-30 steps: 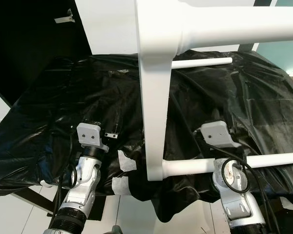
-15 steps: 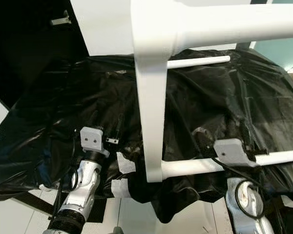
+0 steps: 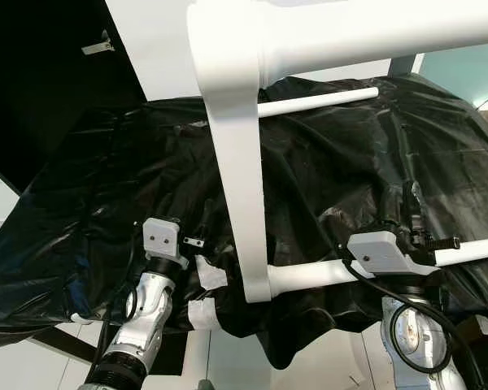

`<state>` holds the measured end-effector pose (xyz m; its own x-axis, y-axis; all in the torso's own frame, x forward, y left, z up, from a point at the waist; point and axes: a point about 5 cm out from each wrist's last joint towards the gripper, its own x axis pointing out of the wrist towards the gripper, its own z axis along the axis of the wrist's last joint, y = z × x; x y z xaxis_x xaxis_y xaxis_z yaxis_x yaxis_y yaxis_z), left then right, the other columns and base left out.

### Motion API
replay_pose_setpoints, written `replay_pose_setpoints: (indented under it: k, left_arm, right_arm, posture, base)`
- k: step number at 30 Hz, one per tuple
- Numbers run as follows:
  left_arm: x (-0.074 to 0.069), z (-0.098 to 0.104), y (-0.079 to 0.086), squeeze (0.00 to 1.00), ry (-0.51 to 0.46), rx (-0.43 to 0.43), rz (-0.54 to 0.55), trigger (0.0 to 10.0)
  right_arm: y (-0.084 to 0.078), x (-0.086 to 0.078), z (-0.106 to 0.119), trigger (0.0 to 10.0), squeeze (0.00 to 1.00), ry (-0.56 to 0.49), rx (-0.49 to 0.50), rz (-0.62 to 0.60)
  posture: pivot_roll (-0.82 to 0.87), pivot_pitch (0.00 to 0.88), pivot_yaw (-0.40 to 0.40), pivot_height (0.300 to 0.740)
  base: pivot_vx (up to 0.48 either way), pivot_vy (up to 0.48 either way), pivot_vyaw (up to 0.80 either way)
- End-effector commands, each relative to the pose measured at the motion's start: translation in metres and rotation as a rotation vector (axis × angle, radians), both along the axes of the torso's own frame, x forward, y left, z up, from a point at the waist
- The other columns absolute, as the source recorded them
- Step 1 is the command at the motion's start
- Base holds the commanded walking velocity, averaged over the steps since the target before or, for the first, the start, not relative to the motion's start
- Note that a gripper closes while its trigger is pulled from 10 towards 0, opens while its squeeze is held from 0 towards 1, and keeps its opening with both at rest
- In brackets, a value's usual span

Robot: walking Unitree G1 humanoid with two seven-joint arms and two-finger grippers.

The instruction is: Building children table

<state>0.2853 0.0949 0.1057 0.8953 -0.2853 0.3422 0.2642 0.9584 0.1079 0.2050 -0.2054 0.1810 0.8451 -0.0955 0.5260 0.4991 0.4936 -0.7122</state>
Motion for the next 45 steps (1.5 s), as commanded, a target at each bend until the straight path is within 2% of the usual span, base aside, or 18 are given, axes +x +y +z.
replay_pose_setpoints:
  k: [1,2,3,4,12,20,24,25,26,28,32,45]
  left_arm:
    - [-0.001,-0.003,-0.005,0.0,0.002,0.029,-0.067,10.0]
    - [-0.001,-0.003,-0.005,0.0,0.001,0.029,-0.07,10.0]
    - [-0.001,-0.003,-0.005,0.0,0.001,0.029,-0.07,10.0]
    - [-0.001,-0.003,-0.006,0.0,0.001,0.028,-0.071,10.0]
    - [-0.001,-0.004,-0.01,0.0,-0.004,0.036,-0.085,10.0]
    - [-0.001,-0.004,-0.012,0.0,-0.011,0.04,-0.097,10.0]
    - [-0.001,-0.004,-0.013,0.0,-0.013,0.043,-0.1,10.0]
    - [-0.001,-0.004,-0.013,0.0,-0.014,0.044,-0.102,10.0]
    - [-0.001,-0.004,-0.013,0.0,-0.014,0.044,-0.102,10.0]
    - [-0.001,-0.005,-0.013,0.0,-0.012,0.047,-0.105,10.0]
    - [-0.002,-0.007,-0.013,0.0,-0.011,0.053,-0.108,10.0]
    - [-0.002,-0.008,-0.016,0.0,-0.012,0.053,-0.111,10.0]
  right_arm:
    - [0.0,-0.003,0.006,10.0,0.0,-0.02,-0.039,0.002]
    - [-0.001,-0.005,0.009,10.0,0.44,-0.032,-0.056,-0.012]
    - [-0.001,-0.005,0.009,10.0,0.44,-0.032,-0.056,-0.012]
    - [-0.001,-0.007,0.012,10.0,1.0,-0.048,-0.081,-0.019]
    - [0.0,-0.016,0.033,10.0,1.0,-0.145,-0.181,-0.046]
    - [0.001,-0.018,0.048,10.0,1.0,-0.203,-0.216,-0.047]
    - [0.004,-0.018,0.065,10.0,0.97,-0.261,-0.24,-0.052]
    - [0.005,-0.018,0.075,10.0,0.0,-0.292,-0.248,-0.056]
    - [0.005,-0.018,0.075,10.0,0.0,-0.292,-0.248,-0.056]
    - [0.005,-0.017,0.096,10.0,0.0,-0.346,-0.258,-0.055]
    - [0.007,-0.02,0.113,10.0,0.0,-0.409,-0.28,-0.052]
    - [0.006,-0.02,0.126,10.0,0.0,-0.453,-0.296,-0.073]
  posture:
    - [0.03,0.0,0.129,0.74]
    - [0.02,0.0,0.128,0.74]
    - [0.02,0.0,0.128,0.74]
    - [0.02,0.0,0.126,0.74]
    - [0.01,0.0,0.126,0.74]
    - [0.0,0.0,0.128,0.74]
    - [0.0,0.0,0.132,0.74]
    - [-0.01,0.0,0.134,0.74]
    - [-0.01,0.0,0.134,0.74]
    - [-0.01,0.0,0.135,0.74]
    - [-0.01,0.0,0.13,0.74]
    - [-0.01,0.0,0.129,0.74]
  base:
    - [0.0,0.0,0.0]
    - [0.0,0.0,0.0]
    - [0.0,0.0,0.0]
    - [0.0,0.0,0.0]
    - [0.0,0.0,0.0]
    - [0.0,0.0,0.0]
    - [0.0,0.0,0.0]
    - [0.0,0.0,0.0]
    - [0.0,0.0,0.0]
    - [0.0,0.0,0.0]
    - [0.0,0.0,0.0]
    - [0.0,0.0,0.0]
